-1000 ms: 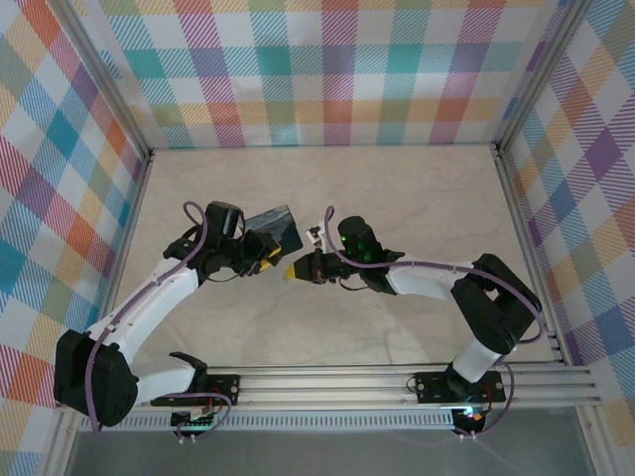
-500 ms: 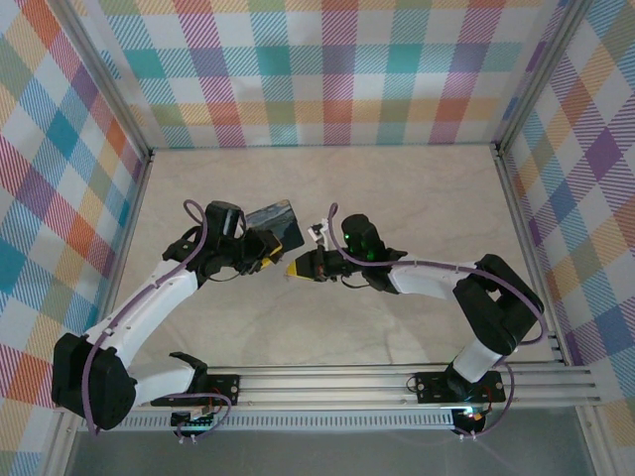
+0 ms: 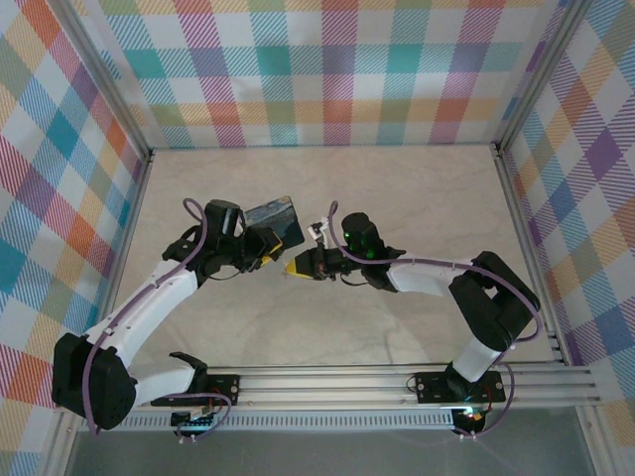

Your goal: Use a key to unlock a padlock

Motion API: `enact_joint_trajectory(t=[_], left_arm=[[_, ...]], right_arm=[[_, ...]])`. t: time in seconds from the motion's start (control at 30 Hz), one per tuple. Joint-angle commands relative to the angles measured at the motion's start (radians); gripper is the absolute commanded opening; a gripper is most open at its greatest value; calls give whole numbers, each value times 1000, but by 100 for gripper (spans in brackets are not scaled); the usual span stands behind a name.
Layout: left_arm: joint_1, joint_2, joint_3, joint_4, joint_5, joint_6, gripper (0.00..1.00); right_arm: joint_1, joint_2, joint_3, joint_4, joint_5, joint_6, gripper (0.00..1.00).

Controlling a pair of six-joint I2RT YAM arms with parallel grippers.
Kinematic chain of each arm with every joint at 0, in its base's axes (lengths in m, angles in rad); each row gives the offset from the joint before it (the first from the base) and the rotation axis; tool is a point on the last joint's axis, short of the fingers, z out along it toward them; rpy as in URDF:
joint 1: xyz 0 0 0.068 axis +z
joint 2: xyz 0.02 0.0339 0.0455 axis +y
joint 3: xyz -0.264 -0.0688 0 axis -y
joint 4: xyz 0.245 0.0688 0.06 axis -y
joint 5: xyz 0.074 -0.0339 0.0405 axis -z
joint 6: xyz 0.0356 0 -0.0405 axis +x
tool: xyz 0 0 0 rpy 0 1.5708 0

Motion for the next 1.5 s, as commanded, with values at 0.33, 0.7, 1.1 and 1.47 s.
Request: enact_joint_trajectory(t=[0.33, 0.7, 1.1, 1.47], left_arm=[[-12, -23, -39, 26, 80, -123, 0], [86, -74, -37, -18, 48, -152, 0], [92, -64, -42, 4, 110, -149, 0], [92, -72, -40, 12, 124, -152, 0]], right_arm=[[31, -88, 133, -211, 133, -211, 0], [13, -97, 8, -181, 55, -173, 0], [14, -69, 31, -75, -5, -147, 0], [13, -22, 52, -41, -4, -130, 0]])
